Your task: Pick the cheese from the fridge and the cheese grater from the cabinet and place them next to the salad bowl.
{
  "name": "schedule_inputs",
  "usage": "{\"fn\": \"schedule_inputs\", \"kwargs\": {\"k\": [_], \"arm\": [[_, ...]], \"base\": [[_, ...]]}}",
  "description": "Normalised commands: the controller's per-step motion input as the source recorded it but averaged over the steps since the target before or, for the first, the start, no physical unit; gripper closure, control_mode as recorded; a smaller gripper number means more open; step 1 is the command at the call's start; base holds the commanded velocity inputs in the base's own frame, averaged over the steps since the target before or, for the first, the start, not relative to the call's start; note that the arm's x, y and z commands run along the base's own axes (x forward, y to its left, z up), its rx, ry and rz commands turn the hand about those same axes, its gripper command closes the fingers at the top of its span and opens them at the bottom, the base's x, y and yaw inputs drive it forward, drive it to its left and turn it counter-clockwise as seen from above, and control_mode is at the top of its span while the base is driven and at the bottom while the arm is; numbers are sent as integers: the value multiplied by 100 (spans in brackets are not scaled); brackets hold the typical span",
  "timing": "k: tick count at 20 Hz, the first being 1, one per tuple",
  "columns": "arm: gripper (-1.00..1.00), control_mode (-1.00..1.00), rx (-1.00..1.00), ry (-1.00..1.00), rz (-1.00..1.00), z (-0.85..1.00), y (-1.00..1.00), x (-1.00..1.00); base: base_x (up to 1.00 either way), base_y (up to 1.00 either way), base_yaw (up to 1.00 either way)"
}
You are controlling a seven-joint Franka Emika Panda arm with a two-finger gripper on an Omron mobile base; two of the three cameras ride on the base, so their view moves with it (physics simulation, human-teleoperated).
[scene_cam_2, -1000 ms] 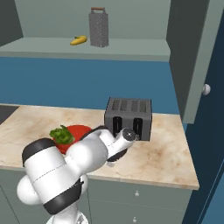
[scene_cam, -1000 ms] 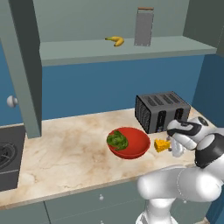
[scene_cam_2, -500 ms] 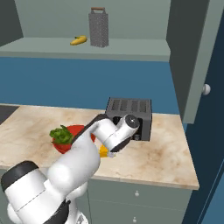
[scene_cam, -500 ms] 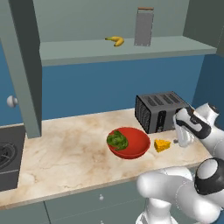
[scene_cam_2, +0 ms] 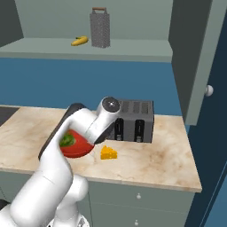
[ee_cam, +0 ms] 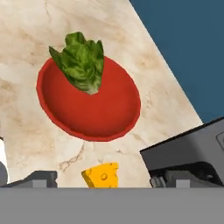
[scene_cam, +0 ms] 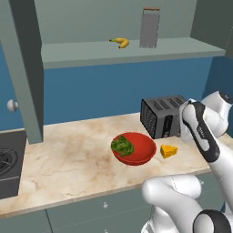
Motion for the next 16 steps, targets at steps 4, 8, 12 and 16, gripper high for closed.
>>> {"fn": "schedule_inputs", "kwargs": {"k": [4, 8, 12, 16], "arm": [[-100, -100, 19, -10, -22, 99, 20, -26], [-100, -100, 25, -8, -21, 74, 0, -18], [-100, -100, 25, -12, -23, 85, 0, -7], [-100, -100, 26, -7, -19, 92, 0, -9]], "base": [[0, 0, 0], [0, 0, 0], [0, 0, 0], [0, 0, 0]]}}
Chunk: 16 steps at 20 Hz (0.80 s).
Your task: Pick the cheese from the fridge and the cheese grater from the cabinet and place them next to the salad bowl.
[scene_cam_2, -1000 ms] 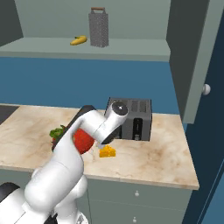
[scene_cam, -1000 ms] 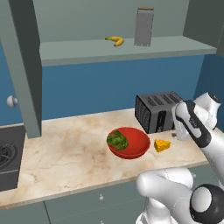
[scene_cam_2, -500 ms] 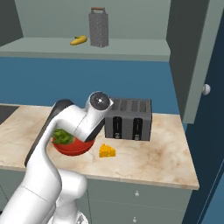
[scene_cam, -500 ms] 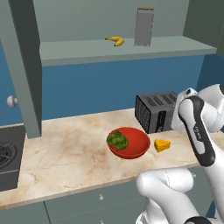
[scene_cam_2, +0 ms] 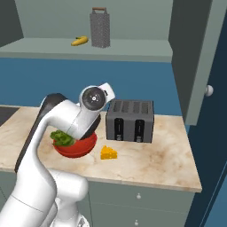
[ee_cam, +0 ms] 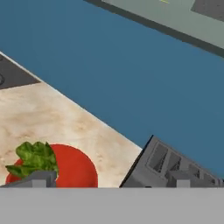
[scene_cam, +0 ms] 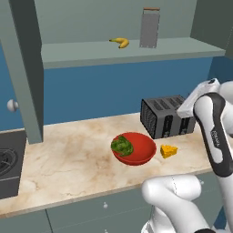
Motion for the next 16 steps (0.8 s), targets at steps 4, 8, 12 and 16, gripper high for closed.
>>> {"fn": "schedule_inputs", "kwargs": {"k": [4, 8, 12, 16], "arm": [[-100, -100, 22, 0, -15, 89, 0, -1], [-100, -100, 17, 0, -8, 75, 0, 0], [-100, -100, 12, 5, -9, 61, 0, 1], [-100, -100, 3, 13, -6, 34, 0, 5]], "base": [[0, 0, 0], [0, 0, 0], [0, 0, 0], [0, 0, 0]]}}
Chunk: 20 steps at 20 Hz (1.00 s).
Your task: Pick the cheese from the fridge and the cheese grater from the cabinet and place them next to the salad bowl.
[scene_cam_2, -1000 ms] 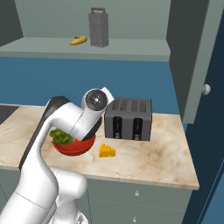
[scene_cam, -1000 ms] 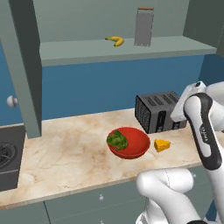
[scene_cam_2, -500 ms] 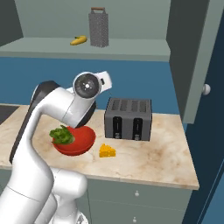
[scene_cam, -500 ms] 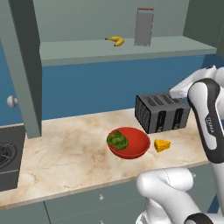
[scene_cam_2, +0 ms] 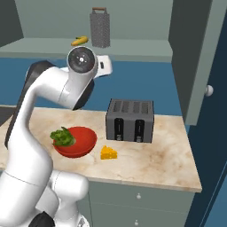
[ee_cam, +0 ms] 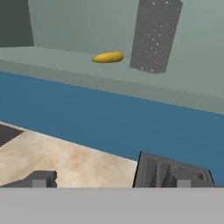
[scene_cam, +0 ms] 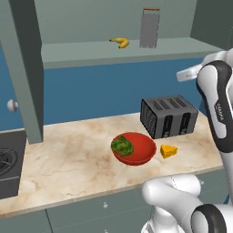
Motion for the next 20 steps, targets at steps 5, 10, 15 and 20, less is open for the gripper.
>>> {"fn": "schedule_inputs", "kwargs": {"k": [5, 10, 15, 20], "arm": [[-100, -100, 1, 9, 0, 4, -1, 7], [-100, -100, 13, -1, 0, 10, 0, 10], [-100, -100, 16, -2, 0, 19, 0, 42], [-100, -100, 1, -6, 0, 7, 12, 40]], "base": [[0, 0, 0], [0, 0, 0], [0, 0, 0], [0, 0, 0]]}}
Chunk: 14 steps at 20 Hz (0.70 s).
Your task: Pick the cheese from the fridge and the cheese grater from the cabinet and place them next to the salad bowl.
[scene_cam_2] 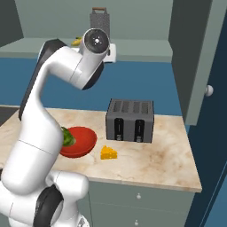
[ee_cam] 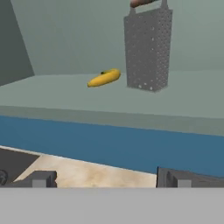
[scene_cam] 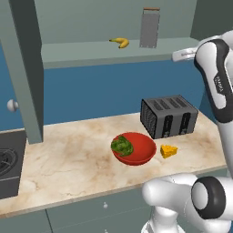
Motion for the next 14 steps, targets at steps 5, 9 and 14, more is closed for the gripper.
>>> {"fn": "schedule_inputs", "kwargs": {"k": [5, 9, 14], "arm": [[-100, -100, -4, -6, 0, 41, 7, 22], [-100, -100, -7, 0, 0, 59, 0, 18], [-100, -100, 0, 1, 5, 33, 0, 36]], "base": [[0, 0, 0], [0, 0, 0], [0, 0, 0]]}}
